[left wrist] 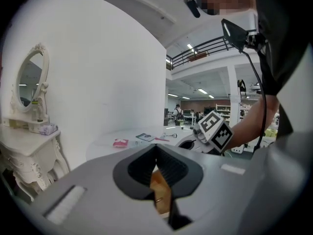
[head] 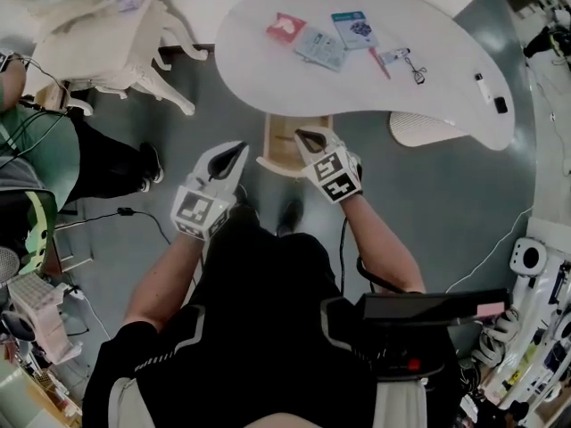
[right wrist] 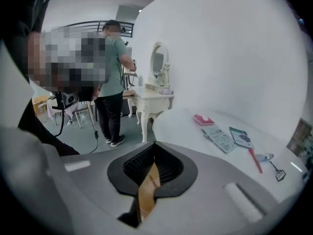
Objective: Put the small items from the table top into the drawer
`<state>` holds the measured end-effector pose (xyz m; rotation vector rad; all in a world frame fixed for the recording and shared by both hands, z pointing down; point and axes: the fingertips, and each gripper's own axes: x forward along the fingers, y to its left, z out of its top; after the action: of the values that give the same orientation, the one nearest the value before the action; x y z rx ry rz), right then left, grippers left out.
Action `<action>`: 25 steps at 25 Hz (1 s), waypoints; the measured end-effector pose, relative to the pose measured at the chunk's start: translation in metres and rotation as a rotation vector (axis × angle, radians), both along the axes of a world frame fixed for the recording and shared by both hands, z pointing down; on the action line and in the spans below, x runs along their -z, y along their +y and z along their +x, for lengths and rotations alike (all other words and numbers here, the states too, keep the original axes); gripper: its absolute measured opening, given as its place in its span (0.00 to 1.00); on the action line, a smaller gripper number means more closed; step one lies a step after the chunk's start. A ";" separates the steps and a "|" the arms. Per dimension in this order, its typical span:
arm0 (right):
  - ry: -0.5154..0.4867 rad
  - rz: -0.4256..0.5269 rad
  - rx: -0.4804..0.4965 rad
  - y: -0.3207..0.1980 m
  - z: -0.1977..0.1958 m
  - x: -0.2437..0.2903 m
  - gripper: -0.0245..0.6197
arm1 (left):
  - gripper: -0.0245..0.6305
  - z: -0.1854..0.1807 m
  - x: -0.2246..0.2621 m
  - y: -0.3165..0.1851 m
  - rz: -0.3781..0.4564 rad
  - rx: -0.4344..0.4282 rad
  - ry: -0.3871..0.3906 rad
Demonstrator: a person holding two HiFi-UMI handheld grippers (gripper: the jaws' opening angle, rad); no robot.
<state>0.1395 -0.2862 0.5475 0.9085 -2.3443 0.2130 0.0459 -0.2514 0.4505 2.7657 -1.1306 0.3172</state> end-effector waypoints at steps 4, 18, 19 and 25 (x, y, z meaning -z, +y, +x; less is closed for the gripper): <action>-0.082 0.047 -0.094 0.001 0.001 0.040 0.04 | 0.04 -0.006 0.016 -0.006 0.016 0.002 0.016; -0.315 0.156 -0.346 0.012 -0.003 0.147 0.04 | 0.04 -0.046 0.085 -0.023 0.091 -0.041 0.070; -0.307 0.171 -0.349 0.013 -0.003 0.151 0.04 | 0.04 -0.047 0.088 -0.025 0.090 -0.042 0.082; -0.296 0.249 -0.398 0.014 -0.004 0.179 0.04 | 0.04 -0.062 0.102 -0.029 0.083 -0.042 0.142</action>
<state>0.1359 -0.2726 0.3687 1.5601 -2.4699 0.2308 -0.0157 -0.2804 0.3485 2.8344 -1.0755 0.0788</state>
